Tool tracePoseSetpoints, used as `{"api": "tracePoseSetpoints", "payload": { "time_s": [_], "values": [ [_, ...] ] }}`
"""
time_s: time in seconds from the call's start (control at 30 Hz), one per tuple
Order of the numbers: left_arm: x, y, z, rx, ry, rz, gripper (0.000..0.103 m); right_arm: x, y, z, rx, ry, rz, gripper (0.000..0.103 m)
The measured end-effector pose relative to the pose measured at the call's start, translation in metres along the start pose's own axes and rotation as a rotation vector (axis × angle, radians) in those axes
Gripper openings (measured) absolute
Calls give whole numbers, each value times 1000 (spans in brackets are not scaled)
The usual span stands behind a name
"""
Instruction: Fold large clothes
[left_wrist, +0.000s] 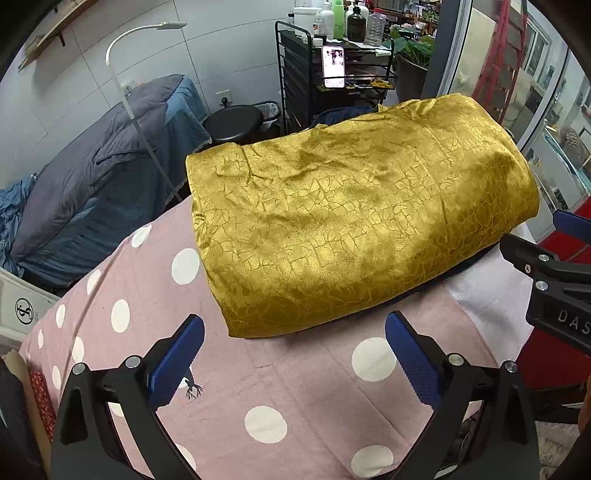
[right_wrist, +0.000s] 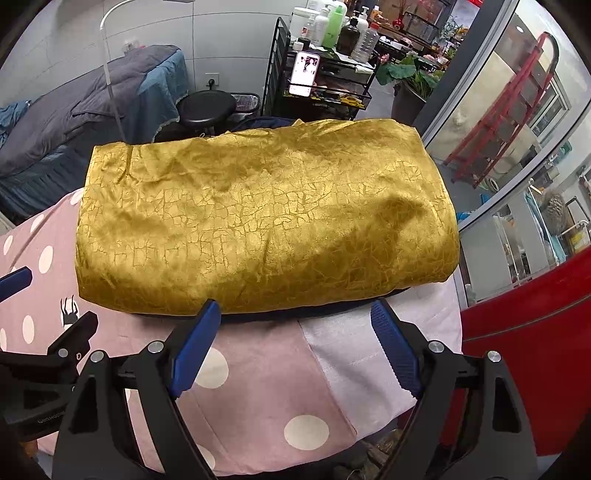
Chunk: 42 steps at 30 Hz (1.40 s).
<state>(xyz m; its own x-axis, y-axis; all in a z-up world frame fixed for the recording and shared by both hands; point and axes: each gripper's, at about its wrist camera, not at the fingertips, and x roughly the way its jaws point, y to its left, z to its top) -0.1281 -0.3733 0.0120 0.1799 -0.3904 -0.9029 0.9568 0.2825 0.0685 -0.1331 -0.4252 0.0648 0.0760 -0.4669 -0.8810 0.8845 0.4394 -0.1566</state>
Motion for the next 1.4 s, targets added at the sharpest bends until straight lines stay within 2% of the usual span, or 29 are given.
{"api": "tracePoseSetpoints", "payload": {
  "time_s": [1.4],
  "values": [
    [5, 4, -5, -5, 32, -10, 97, 5, 8, -1, -29, 16, 9, 83]
  ]
}}
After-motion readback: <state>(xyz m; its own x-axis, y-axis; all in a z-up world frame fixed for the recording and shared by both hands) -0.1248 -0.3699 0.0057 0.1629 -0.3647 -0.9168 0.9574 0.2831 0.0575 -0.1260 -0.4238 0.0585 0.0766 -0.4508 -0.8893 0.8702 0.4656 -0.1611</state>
